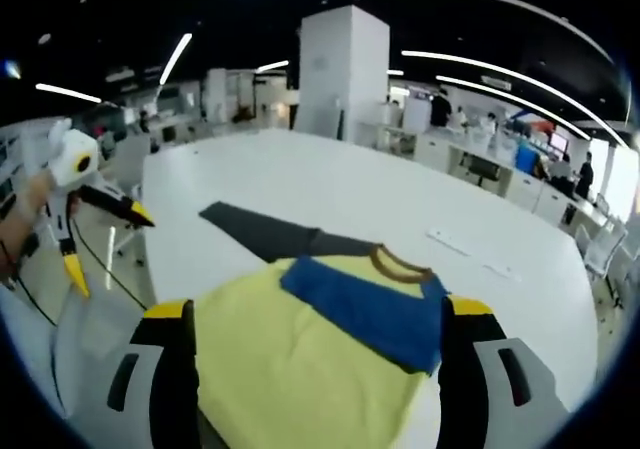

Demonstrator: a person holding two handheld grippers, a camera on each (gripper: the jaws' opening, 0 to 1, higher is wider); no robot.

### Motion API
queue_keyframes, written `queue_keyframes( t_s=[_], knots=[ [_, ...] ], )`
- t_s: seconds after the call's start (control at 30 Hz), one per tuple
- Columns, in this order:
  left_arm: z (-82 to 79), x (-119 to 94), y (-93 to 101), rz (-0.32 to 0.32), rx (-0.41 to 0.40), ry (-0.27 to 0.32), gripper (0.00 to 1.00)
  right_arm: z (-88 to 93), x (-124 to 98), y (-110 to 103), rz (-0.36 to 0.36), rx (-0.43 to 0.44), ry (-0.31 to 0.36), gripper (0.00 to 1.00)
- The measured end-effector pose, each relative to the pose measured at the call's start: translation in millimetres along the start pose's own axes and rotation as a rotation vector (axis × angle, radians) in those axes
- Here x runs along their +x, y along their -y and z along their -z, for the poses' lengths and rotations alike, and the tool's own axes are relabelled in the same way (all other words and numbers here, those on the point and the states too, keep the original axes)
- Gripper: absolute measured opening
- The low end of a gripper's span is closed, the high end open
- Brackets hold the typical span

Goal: Fold the garment on the visible template until the final outline fits inside the template.

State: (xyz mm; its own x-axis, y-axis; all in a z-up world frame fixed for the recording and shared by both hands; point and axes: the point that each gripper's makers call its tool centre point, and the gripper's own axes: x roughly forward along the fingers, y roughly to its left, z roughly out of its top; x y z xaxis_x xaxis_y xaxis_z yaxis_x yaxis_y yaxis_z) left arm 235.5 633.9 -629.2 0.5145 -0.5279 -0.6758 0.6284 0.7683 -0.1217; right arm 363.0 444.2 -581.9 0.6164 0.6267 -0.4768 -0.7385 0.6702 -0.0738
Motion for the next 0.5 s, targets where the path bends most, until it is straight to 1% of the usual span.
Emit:
queue_keyframes(
  t_s=[0.1, 0.17, 0.23, 0.33, 0.4, 0.5],
  knots=[
    [0.4, 0.5, -0.5, 0.001, 0.0, -0.002, 0.98, -0.9, -5.1, -4.0, -0.009, -0.002, 0.007, 1.0],
    [0.7, 1.1, -1.0, 0.002, 0.0, -0.006, 0.98, -0.1, -7.2, -6.2, -0.018, -0.013, 0.001, 1.0],
    [-0.1, 1.5, -1.0, 0.003, 0.003, -0.005, 0.98, 2.0, -10.9, -5.6, -0.016, -0.012, -0.011, 1.0],
    [-2.0, 1.5, -1.1, 0.004, 0.001, 0.001, 0.98, 2.9, -18.5, -4.9, -0.008, -0.007, -0.003, 1.0],
    [-2.5, 1.5, -1.5, 0.003, 0.001, 0.002, 0.98, 5.8, -22.1, -5.6, 0.0, -0.013, -0.009, 1.0],
    [-2.1, 2.3, -2.2, 0.002, 0.002, -0.002, 0.98, 10.7, -24.7, -10.1, -0.016, -0.015, -0.019, 1.0]
  ],
)
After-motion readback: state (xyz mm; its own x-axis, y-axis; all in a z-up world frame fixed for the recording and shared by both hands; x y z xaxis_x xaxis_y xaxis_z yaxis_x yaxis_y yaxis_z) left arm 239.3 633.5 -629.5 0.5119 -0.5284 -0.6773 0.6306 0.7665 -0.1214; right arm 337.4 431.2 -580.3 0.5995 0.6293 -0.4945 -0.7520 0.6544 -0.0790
